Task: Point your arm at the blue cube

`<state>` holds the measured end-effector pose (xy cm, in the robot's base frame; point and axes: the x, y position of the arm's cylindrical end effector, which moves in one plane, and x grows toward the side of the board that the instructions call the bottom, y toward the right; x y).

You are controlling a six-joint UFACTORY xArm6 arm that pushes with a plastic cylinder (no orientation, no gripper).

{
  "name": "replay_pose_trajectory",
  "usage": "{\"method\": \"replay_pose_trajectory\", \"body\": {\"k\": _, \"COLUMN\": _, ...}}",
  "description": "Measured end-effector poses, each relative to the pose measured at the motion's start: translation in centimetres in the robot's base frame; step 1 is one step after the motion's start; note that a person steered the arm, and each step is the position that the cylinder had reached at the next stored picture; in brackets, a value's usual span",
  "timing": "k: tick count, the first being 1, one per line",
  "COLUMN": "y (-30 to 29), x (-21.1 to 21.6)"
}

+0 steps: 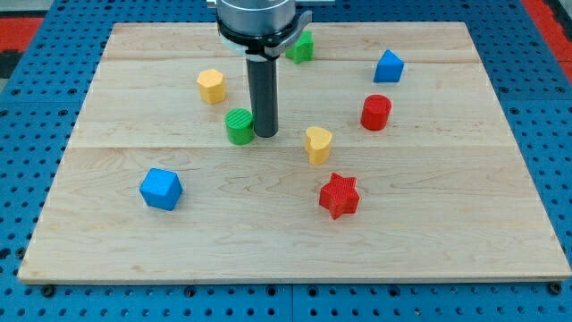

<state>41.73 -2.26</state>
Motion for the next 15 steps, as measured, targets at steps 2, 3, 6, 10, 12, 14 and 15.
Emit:
{"method": "replay_pose_trajectory", "body": {"k": 2, "y": 9.6, "x": -2.0}}
{"method": "replay_pose_trajectory", "body": {"k": 3, "y": 12.3, "x": -1.6}}
{"method": "replay_pose_trajectory", "body": {"k": 6, "y": 15.1, "x": -0.7}}
{"method": "replay_pose_trajectory", "body": {"k": 10, "y": 9.4, "x": 1.3}}
{"method": "replay_pose_trajectory", "body": {"k": 12, "y": 13.7, "x": 17.1}}
{"method": "replay_pose_trajectory", "body": {"k": 14, "y": -15.4, "x": 15.2}}
{"method": "replay_pose_trajectory", "body": {"k": 15, "y": -24.9, "x": 12.2}}
